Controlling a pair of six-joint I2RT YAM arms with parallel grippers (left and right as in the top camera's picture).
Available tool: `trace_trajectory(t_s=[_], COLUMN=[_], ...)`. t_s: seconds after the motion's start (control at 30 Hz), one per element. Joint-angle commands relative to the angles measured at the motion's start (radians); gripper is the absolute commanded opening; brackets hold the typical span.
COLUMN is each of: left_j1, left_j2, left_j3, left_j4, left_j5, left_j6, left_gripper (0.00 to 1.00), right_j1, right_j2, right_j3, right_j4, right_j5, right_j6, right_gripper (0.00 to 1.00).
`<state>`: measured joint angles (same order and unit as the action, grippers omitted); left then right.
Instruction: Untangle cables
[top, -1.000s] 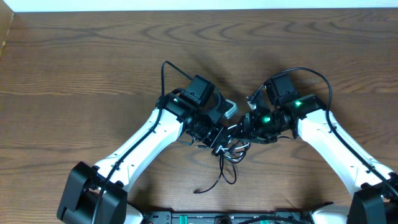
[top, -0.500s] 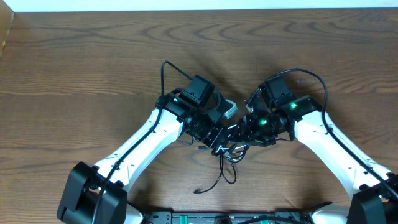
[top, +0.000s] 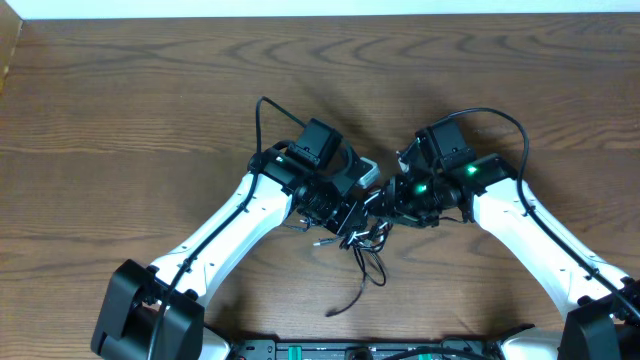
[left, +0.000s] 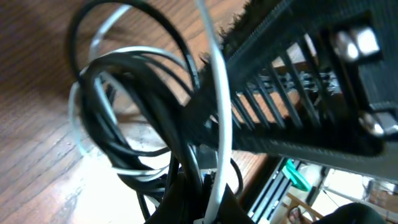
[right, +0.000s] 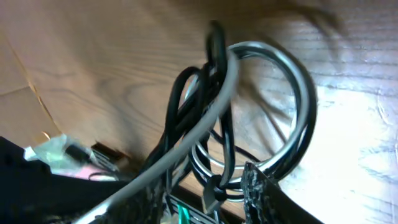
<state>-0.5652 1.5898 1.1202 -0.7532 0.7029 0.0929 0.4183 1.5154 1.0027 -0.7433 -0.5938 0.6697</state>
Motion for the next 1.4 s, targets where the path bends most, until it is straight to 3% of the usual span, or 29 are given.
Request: trace_trajectory(t_s=[0.0, 0.63, 0.7, 0.9, 1.03, 1.23, 1.37], left_j1=[-0.007, -0.008, -0.008, -0.008, -0.008, -0.008, -0.008], left_j2=[-0.008, -0.008, -0.008, -0.008, -0.008, -0.008, -0.008], left_j3=[-0.004, -0.004, -0.004, -0.004, -0.004, -0.004, -0.004], left_j4=[0.019, 0.056, 0.055, 0.048, 0.016, -0.079, -0.109], left_j5=[0.133, 0.177, 0.177, 0.176, 0.126, -0.072, -0.08], left_j6=[-0.001, -0.001, -0.001, 0.002, 0.041, 0.065, 0.11], left_gripper=[0.08, 0.08, 0.08, 0.08, 0.08, 0.08, 0.07], right_j1=[0.012, 0.034, 0.034, 0.034, 0.029, -0.027, -0.082], right_j2=[0.003, 0.003, 0.003, 0.004, 0.003, 0.003, 0.003], right_j3=[-0.003, -0.004, -0.004, -0.004, -0.004, -0.004, -0.004], right_j4=[0.015, 0.056, 0.063, 0.039, 0.032, -0.022, -0.057], right_j5=[-0.002, 0.065, 0.067, 0.142, 0.15, 0.09, 0.019], right_j6=[0.034, 0.033, 0.033, 0.018, -0.062, -0.157, -0.182], right_gripper=[0.35, 0.37, 0.34, 0.01, 0.01, 0.01, 0.01])
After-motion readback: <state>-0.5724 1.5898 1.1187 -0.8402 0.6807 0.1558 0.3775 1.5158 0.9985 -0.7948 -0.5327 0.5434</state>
